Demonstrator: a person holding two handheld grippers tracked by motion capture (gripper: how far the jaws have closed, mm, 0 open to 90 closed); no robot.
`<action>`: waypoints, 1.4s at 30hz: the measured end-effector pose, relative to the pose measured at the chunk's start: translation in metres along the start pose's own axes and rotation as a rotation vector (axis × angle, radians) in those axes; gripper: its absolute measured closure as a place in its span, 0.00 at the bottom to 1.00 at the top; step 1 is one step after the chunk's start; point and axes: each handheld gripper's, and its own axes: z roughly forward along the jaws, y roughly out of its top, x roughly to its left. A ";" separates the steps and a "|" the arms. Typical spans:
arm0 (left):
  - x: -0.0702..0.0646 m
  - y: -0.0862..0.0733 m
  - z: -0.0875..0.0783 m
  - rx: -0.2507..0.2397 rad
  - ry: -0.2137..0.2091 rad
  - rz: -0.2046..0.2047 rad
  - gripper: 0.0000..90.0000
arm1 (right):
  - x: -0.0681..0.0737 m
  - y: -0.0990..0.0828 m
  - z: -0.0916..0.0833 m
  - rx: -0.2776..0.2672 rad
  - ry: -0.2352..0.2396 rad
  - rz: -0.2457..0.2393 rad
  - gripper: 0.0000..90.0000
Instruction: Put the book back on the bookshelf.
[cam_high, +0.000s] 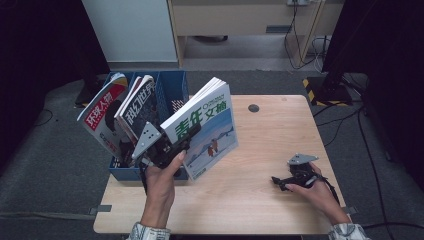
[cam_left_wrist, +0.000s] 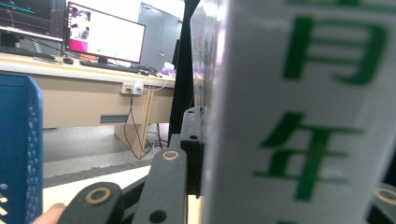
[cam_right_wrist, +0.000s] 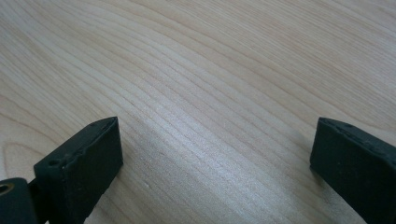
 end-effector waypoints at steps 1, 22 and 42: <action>0.001 0.001 -0.002 -0.004 0.003 -0.003 0.82 | 0.000 0.000 0.000 0.000 0.000 -0.001 0.03; 0.008 0.031 -0.039 -0.046 0.075 0.011 0.82 | 0.000 0.000 0.000 0.000 0.002 -0.003 0.03; 0.024 0.040 -0.058 -0.071 0.126 -0.023 0.82 | 0.000 0.000 0.000 -0.001 0.001 -0.001 0.03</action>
